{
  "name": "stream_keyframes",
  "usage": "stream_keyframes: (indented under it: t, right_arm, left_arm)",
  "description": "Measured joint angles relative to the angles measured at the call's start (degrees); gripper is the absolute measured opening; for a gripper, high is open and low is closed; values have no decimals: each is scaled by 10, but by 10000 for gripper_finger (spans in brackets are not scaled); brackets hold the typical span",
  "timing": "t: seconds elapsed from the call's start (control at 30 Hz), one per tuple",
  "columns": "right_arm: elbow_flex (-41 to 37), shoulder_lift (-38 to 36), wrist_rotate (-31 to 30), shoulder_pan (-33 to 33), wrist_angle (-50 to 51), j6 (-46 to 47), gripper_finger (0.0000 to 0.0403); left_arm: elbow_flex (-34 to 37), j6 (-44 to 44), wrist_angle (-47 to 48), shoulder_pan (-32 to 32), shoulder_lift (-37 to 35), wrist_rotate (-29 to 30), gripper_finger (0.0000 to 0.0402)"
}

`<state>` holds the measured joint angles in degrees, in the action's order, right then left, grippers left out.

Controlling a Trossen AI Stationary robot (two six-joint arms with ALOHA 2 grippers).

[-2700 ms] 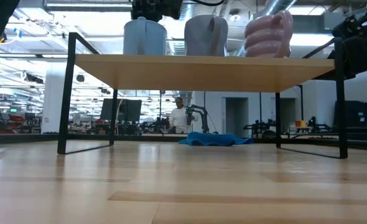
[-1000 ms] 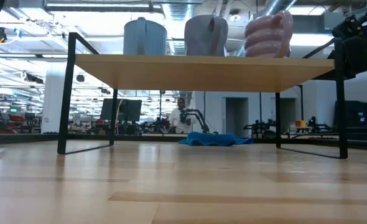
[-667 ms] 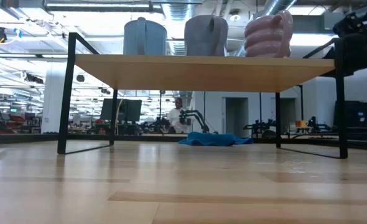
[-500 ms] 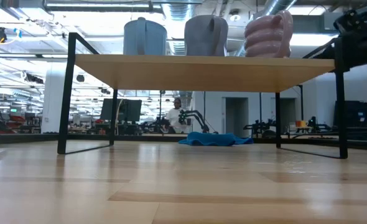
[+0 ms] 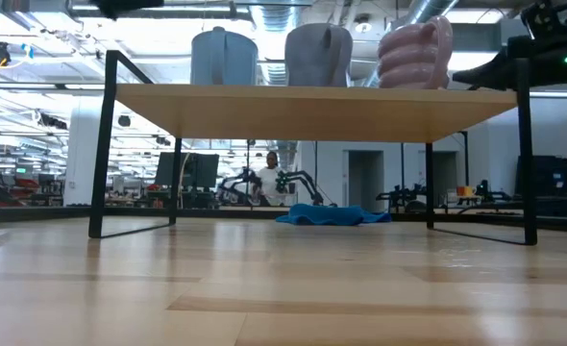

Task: Stack small to large cups/mugs on shelf
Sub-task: Return to Home Position

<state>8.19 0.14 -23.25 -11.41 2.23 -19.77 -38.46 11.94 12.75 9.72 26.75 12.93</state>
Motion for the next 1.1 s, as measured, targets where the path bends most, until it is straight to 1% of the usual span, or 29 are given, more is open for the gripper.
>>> stream_keyframes:
  t: [0.1, 0.23, 0.33, 0.5, 0.63, 0.83, 0.9, 1.1]
  right_arm:
    - [0, 0, 21, -36, 9, 15, 13]
    - [0, 0, 82, -77, 13, 37, 13]
    - [0, 0, 97, -101, 26, 47, 13]
    - [0, 0, 137, -122, 46, 67, 13]
    - [0, 0, 143, -124, 51, 69, 13]
    - [0, 0, 142, -123, 61, 73, 13]
    - [0, 0, 142, -123, 71, 77, 13]
    - [0, 0, 143, -122, 80, 78, 13]
  left_arm:
    - [60, -6, -38, 0, -40, 10, 151]
    - [128, -28, -59, 0, -91, 14, 151]
    - [165, -36, -63, 0, -130, 17, 151]
    - [218, -47, -63, 0, -202, 54, 151]
    - [257, -55, -64, 0, -265, 47, 151]
    - [281, -67, -68, 0, -256, 55, 151]
    - [292, -74, -63, 0, -264, 56, 151]
    - [321, -73, -126, 0, -265, 56, 150]
